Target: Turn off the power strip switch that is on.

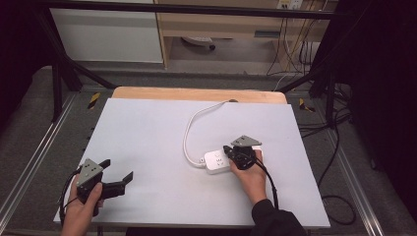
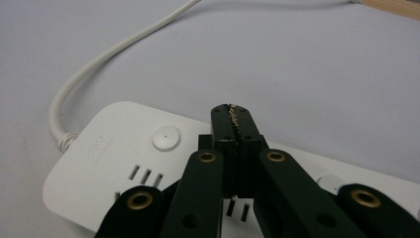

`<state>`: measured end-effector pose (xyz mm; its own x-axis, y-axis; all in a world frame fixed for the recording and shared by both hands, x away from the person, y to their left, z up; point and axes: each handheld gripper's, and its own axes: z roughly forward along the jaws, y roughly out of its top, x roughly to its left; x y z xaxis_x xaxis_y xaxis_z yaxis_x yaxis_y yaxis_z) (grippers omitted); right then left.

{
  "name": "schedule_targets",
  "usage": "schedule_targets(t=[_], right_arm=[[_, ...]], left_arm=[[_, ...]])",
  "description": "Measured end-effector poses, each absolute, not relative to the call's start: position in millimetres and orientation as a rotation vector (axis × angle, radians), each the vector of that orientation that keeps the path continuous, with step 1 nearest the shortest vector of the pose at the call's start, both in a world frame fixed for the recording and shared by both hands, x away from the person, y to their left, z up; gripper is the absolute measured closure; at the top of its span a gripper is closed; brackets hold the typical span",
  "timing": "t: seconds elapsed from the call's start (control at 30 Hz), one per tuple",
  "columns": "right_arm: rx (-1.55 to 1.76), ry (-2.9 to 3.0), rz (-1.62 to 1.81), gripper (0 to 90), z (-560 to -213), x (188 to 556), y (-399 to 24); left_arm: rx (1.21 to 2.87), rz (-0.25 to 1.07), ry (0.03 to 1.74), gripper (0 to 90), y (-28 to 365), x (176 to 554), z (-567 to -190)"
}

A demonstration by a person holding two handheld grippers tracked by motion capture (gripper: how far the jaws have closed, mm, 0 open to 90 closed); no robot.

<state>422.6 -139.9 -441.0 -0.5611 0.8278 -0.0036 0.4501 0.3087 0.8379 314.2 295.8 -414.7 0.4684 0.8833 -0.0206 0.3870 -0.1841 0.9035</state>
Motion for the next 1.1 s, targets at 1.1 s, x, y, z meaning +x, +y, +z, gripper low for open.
schedule_targets(t=[1.1], right_arm=[[1.217,2.058,1.291,56.4,-409,413,-158]], left_arm=[[1.771,0.658,1.071,6.2,296,314,-414]])
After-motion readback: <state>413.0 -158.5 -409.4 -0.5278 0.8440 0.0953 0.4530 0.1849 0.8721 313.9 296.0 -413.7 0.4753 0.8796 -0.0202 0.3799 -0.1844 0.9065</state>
